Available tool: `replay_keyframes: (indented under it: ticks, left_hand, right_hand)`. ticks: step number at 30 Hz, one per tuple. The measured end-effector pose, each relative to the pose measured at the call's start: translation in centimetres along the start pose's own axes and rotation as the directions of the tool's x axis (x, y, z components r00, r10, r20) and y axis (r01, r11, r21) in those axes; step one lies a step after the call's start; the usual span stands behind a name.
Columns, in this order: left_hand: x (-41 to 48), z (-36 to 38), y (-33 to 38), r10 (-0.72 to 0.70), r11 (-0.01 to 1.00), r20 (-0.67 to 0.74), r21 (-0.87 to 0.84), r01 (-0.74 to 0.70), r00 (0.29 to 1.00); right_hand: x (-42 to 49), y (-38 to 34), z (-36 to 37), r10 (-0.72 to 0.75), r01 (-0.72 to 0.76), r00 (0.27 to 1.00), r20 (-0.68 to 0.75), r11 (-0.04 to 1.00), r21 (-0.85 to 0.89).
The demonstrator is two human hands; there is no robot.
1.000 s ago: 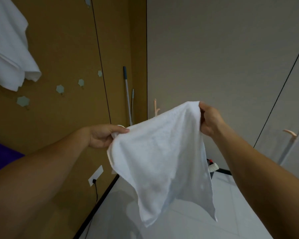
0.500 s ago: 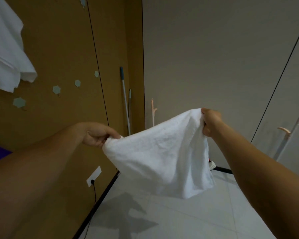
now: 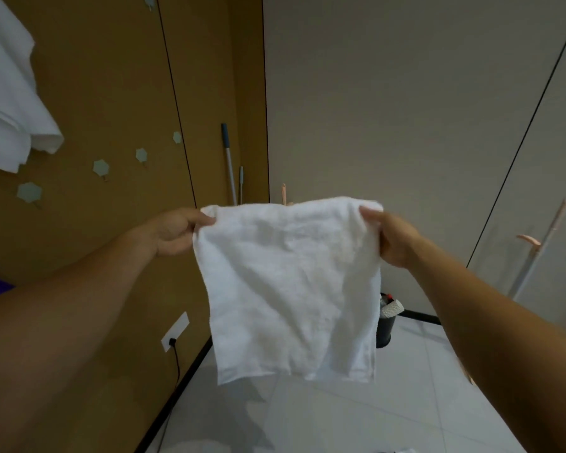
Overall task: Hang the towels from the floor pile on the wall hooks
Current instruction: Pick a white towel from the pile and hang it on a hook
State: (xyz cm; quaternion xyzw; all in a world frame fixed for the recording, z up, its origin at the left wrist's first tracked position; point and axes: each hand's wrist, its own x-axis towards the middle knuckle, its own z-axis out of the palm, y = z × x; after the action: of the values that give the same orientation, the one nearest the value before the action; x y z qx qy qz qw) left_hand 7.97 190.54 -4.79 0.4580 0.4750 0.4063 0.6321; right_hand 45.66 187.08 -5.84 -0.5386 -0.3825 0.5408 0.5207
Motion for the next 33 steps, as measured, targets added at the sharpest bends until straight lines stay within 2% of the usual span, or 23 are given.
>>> replay_keyframes:
  ticks: [1,3,5,9,12,14,20,24,28,30,31,33]
  left_hand:
    - [0.2,-0.2,-0.4,-0.025,0.985,-0.067,0.167,0.036,0.997]
    - [0.3,-0.8,-1.3,-0.035,0.885,-0.202,0.449,0.125,0.979]
    - [0.1,-1.3,-2.0,-0.047,0.802,-0.269,0.564,0.197,0.962]
    - [0.0,-1.7,-2.2,-0.043,0.859,-0.348,0.465,0.213,0.936]
    - [0.2,-2.0,-2.1,-0.021,0.905,-0.381,0.385,0.179,0.924]
    - [0.3,-2.2,-2.1,0.014,0.923,-0.418,0.354,0.149,0.908]
    - [0.2,-3.4,-2.2,0.074,0.940,-0.485,0.326,0.102,0.871]
    - [0.0,-3.8,-2.3,0.078,0.946,-0.503,0.309,0.095,0.861]
    - [-0.5,-3.8,-2.4,0.079,0.956,-0.520,0.281,0.083,0.850]
    - [-0.6,-3.9,-2.3,0.086,0.958,-0.530,0.276,0.076,0.844]
    - [-0.6,-3.9,-2.2,0.093,0.959,-0.537,0.275,0.070,0.839]
    - [-0.7,-4.1,-2.0,0.108,0.960,-0.549,0.274,0.056,0.828]
  right_hand:
    - [0.0,1.1,-0.1,0.026,-0.027,1.000,-0.014,0.991,-0.134]
    - [0.2,2.5,-0.1,0.030,-0.048,0.997,-0.066,0.959,-0.279]
    - [0.3,2.8,-0.2,0.014,-0.040,0.996,-0.084,0.945,-0.326]
    - [0.3,2.6,0.0,-0.046,-0.024,0.986,-0.158,0.910,-0.414]
    - [0.1,2.7,0.3,-0.024,-0.073,0.984,-0.174,0.846,-0.528]
    - [0.1,3.0,0.6,-0.003,-0.100,0.983,-0.186,0.833,-0.543]
    - [0.0,3.4,1.8,0.067,-0.125,0.987,-0.148,0.897,-0.424]
    - [0.0,3.3,2.0,0.119,-0.119,0.993,-0.018,0.954,-0.275]
    - [0.3,3.8,1.8,0.145,-0.116,0.987,0.062,0.934,-0.339]
    - [0.5,3.6,1.8,0.107,-0.075,0.992,0.074,0.936,-0.344]
    - [0.6,3.4,1.9,0.056,-0.033,0.996,0.072,0.958,-0.284]
    - [0.8,3.3,2.1,-0.063,0.066,0.996,0.055,0.997,-0.051]
